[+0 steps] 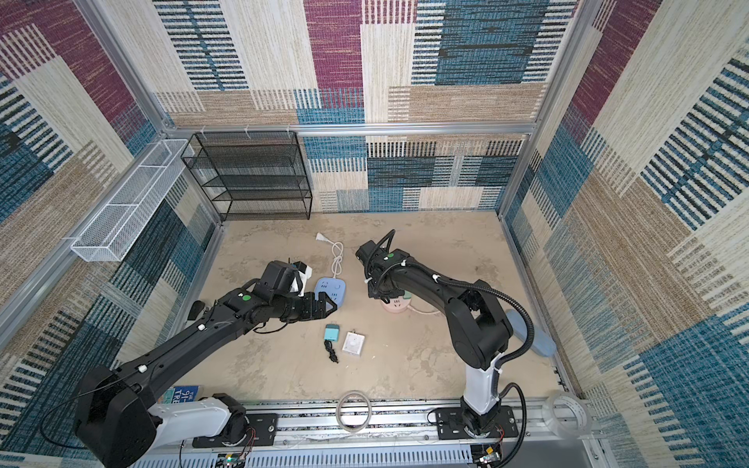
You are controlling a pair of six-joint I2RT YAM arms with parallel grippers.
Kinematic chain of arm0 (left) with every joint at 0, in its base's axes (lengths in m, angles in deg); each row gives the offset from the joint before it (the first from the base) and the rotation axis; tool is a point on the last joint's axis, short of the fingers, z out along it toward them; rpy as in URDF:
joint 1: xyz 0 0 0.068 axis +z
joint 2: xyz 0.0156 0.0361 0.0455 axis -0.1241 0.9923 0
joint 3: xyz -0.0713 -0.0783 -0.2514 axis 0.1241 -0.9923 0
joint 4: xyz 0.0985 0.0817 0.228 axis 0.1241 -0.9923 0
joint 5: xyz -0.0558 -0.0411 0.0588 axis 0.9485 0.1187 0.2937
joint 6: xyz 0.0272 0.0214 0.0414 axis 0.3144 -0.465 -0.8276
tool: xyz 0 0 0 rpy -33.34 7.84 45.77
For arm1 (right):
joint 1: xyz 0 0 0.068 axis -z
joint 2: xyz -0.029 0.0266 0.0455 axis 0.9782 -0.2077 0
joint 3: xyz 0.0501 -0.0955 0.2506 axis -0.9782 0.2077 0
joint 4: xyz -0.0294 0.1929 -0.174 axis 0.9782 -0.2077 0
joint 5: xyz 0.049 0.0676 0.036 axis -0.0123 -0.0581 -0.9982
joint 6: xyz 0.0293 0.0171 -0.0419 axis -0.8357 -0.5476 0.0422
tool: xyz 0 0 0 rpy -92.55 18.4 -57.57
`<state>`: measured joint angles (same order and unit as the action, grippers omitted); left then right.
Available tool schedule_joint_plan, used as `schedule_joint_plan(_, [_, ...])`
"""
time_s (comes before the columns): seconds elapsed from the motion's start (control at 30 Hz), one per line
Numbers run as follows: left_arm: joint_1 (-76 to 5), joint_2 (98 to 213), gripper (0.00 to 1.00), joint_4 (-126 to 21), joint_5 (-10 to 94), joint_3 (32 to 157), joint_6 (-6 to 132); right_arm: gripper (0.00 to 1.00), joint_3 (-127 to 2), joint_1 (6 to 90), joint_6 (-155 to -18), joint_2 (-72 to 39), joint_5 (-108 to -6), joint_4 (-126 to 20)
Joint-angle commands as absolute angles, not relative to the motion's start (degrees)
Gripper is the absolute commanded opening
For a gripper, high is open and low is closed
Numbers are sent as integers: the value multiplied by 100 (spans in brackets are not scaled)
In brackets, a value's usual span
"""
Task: Insert plugs into power strip
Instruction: Insert the plug into the socket.
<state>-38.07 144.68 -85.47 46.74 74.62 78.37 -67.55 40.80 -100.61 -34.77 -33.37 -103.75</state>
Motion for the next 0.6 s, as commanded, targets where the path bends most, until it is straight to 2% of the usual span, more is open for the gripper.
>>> schedule_joint_plan(0.0, [-3807,14468,95,-8477,4699,7434,7812,0,-6720,4092,-10092,-3581,-3242,-10450])
schedule_joint_plan(0.57, [-3807,14539,95,-8396,4835,7403,7810,0,-6784,4110,-9837,-3950,-3706,-10601])
